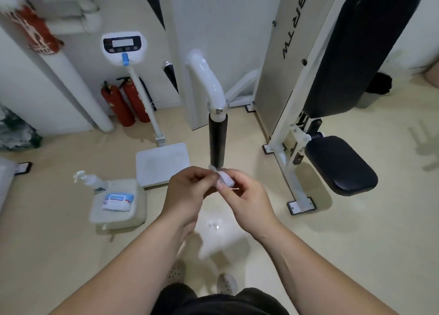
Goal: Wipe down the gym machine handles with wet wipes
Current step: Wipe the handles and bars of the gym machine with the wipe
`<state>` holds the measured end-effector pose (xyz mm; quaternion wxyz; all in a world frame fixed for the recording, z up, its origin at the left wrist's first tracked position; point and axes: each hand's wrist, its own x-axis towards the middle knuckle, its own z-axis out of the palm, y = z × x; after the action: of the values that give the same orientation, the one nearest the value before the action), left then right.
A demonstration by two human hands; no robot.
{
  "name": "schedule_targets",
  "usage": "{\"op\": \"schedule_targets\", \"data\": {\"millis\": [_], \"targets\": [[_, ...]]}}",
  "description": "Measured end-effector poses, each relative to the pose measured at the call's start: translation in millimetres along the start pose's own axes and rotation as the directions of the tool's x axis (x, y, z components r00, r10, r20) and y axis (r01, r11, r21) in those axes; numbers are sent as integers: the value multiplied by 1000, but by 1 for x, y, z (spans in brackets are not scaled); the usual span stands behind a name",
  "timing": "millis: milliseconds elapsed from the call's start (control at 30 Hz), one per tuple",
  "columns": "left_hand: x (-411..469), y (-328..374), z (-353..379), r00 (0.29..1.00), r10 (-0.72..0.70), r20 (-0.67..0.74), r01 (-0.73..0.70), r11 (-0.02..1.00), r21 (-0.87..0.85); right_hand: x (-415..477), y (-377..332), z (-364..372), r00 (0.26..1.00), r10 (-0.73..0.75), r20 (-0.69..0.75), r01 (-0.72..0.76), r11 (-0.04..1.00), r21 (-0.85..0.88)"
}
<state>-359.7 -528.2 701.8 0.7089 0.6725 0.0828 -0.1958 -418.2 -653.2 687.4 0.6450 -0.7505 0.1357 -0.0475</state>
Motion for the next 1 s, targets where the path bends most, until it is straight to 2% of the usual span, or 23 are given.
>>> {"op": "schedule_targets", "data": {"millis": [67,133,233,300,433,500,567,633,767,833,900,967,1000], "targets": [[-3,4,-5,999,2,38,-5,997,76,1,5,1,1000,5,-27,-3,998,64],[-4,8,-9,999,28,33,-35,970,240,5,10,0,998,38,-59,-31,994,107],[-1,23,-12,972,165,-169,-97,931,352,17,14,-6,983,111,-145,-84,980,180],[1,36,-12,937,272,-218,-175,909,379,31,6,-11,970,102,-219,-57,978,201],[0,63,-1,876,466,-123,-399,845,356,58,-41,-14,948,-101,-303,165,967,194],[1,70,5,855,511,-86,-449,813,372,59,-58,-8,925,-216,-312,273,950,152],[2,74,10,845,527,-89,-461,803,377,53,-55,-1,918,-259,-300,319,932,171],[5,75,13,829,546,-116,-473,797,375,46,-35,4,928,-243,-281,306,929,206],[7,70,14,821,535,-200,-468,831,302,49,-1,9,973,0,-231,72,949,306],[6,69,13,828,521,-209,-459,842,282,53,-8,7,975,15,-222,63,938,339],[5,70,13,829,526,-188,-460,834,306,54,-31,2,963,-101,-251,189,916,355],[4,73,13,836,526,-154,-458,825,330,53,-49,-1,920,-260,-294,354,874,333],[5,75,13,840,525,-138,-459,823,336,55,-50,-2,906,-292,-308,388,863,322]]}}
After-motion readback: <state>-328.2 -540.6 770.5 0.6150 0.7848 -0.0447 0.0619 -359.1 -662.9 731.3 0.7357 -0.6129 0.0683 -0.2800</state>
